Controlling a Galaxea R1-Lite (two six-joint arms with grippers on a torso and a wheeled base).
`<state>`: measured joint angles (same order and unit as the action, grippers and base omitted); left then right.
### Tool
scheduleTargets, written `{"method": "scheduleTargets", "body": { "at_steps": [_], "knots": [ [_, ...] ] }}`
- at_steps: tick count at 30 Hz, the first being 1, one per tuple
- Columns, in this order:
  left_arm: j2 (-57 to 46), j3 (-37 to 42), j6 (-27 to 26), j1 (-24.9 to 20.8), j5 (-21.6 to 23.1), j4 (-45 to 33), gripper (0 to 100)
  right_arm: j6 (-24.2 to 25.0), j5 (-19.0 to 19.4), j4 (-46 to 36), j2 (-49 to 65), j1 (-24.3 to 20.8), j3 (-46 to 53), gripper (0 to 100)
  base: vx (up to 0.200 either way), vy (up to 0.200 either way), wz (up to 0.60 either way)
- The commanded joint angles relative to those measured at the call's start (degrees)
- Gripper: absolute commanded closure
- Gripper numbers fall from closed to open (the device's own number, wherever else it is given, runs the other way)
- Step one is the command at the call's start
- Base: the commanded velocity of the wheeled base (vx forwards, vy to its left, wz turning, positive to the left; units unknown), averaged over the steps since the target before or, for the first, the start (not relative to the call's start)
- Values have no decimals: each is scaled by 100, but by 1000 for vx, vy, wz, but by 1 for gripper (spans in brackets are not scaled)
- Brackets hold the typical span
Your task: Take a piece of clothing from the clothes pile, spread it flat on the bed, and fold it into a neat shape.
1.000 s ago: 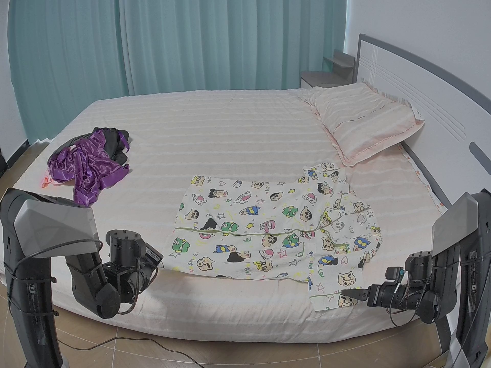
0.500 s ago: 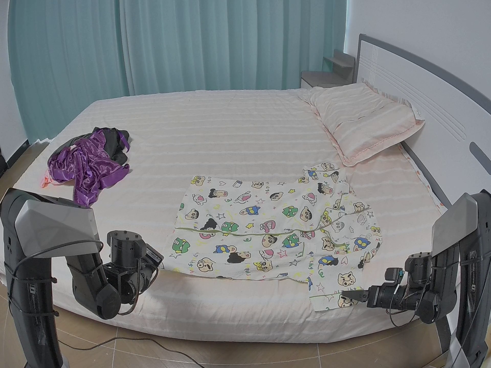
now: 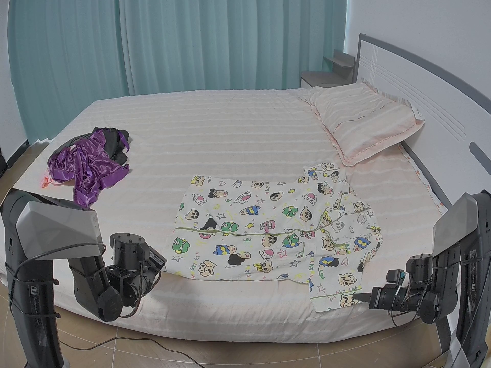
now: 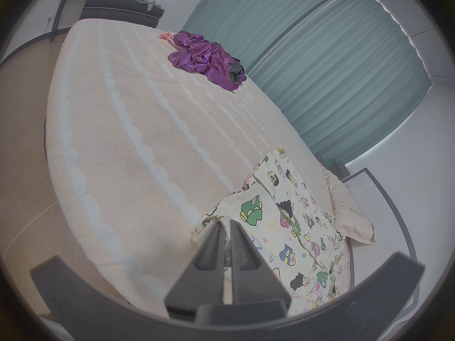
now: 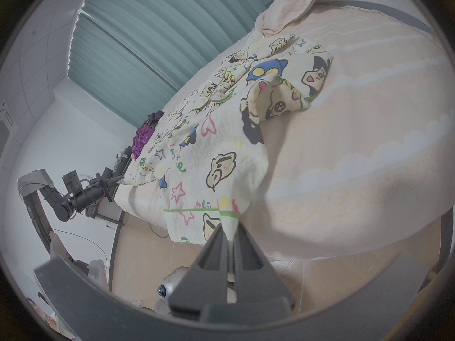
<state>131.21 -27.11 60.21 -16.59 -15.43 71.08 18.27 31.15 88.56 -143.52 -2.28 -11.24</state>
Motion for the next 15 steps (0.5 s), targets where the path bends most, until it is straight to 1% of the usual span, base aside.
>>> {"method": "scheduleTargets", "body": {
  "at_steps": [1, 7, 12, 15],
  "knots": [
    [1, 4, 0, -2, -4, 2, 100, -8, -3, 126, 8, 8, 17, 100, 0, 0, 0],
    [-25, 31, 0, -11, -4, 2, 100, -17, -3, 135, 122, 8, 148, 100, 0, 0, 0],
    [-95, 233, 0, -107, 5, 11, 100, -8, 49, 126, 536, 35, 465, 100, 0, 0, 0],
    [-245, 400, -9, -213, -4, 11, 100, -17, 260, 126, 940, 140, 860, 100, 0, 0, 0]
  ]
}}
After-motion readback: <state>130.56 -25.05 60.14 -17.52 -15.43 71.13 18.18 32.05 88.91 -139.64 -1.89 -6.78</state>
